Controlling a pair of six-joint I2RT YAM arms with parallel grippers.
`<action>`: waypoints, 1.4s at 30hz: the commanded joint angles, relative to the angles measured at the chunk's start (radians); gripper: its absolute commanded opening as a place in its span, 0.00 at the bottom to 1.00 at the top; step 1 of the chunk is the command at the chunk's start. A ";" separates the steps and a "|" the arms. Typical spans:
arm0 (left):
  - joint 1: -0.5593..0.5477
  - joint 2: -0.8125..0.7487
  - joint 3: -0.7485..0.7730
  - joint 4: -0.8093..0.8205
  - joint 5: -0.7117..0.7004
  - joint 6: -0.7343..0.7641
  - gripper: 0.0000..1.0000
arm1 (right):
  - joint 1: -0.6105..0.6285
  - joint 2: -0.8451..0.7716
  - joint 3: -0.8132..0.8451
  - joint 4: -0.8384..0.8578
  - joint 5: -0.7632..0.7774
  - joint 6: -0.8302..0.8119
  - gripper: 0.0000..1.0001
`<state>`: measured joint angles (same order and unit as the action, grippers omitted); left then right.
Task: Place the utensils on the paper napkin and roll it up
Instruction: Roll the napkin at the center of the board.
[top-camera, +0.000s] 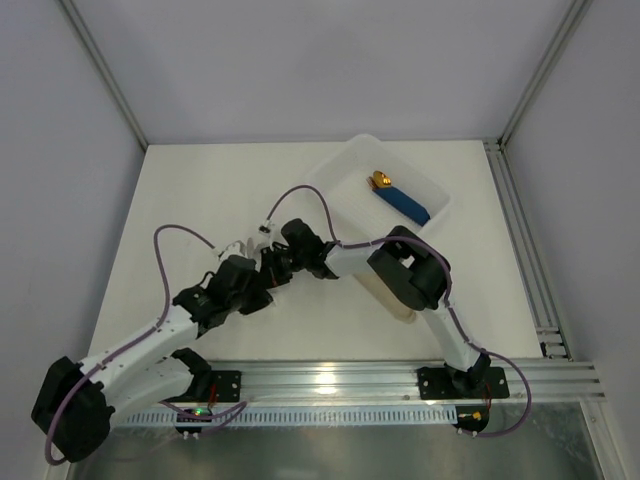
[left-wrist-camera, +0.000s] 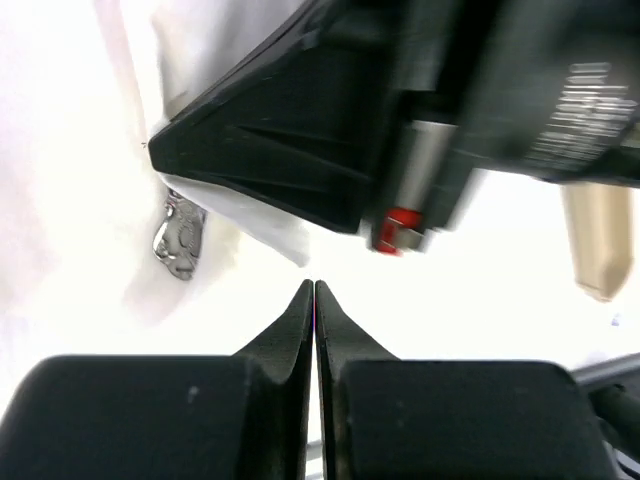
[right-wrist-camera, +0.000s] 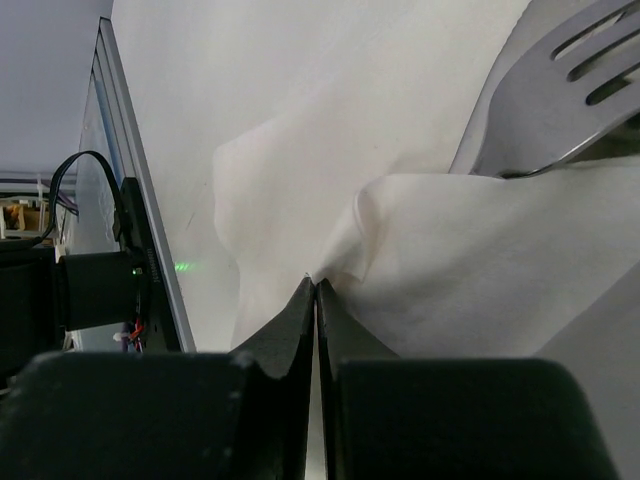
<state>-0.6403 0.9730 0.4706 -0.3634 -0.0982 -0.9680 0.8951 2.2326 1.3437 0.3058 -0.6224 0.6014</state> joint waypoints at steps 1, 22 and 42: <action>-0.010 -0.132 0.098 -0.175 -0.072 -0.018 0.01 | 0.010 0.019 0.017 -0.042 0.016 -0.041 0.04; -0.009 -0.010 0.046 0.033 -0.052 0.051 0.00 | 0.011 0.038 0.031 -0.047 -0.013 -0.025 0.10; -0.012 0.073 0.003 0.048 -0.132 -0.004 0.00 | 0.010 0.018 0.032 -0.065 -0.023 -0.045 0.12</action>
<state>-0.6525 1.0843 0.4904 -0.2913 -0.1680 -0.9440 0.8955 2.2452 1.3655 0.2905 -0.6456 0.5911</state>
